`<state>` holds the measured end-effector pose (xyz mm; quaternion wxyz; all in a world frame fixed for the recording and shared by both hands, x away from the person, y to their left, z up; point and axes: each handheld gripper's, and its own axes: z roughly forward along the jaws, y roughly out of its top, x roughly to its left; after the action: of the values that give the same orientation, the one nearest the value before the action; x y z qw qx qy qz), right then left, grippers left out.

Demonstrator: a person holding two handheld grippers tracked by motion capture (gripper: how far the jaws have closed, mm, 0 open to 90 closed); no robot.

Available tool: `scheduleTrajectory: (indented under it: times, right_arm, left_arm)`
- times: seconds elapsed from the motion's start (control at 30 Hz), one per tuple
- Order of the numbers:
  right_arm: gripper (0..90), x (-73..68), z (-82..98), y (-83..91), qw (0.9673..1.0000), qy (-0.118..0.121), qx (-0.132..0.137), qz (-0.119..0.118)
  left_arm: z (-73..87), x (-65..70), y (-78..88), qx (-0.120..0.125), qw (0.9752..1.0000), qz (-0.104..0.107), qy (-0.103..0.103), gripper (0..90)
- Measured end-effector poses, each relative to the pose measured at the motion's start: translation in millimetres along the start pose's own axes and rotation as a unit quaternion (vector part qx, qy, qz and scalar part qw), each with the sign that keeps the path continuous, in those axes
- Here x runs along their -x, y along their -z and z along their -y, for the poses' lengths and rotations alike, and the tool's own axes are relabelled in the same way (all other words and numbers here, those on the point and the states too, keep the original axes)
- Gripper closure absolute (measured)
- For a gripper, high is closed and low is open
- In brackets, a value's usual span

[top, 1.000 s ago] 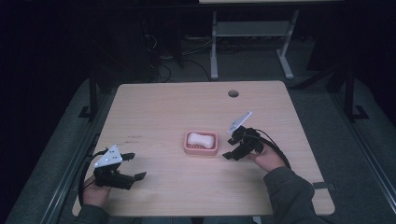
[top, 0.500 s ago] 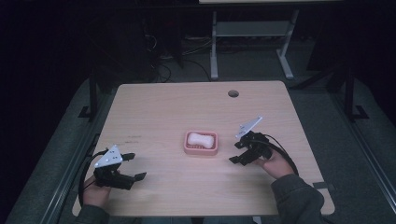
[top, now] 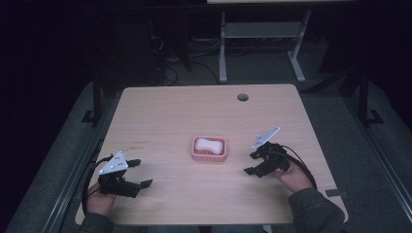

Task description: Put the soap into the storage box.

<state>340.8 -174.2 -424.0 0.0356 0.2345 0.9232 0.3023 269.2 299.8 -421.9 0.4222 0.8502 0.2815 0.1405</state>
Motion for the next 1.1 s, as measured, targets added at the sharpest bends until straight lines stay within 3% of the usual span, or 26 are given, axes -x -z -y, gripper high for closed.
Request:
scheduleTrajectory:
  times: [1.1]
  right_arm:
    - [33.3, -23.2, 55.2, 11.9, 0.9990, -0.035, 0.024, 0.014]
  left_arm:
    - [-0.5, 2.0, -2.5, -0.004, 1.0000, 0.002, -0.004, 14.8]
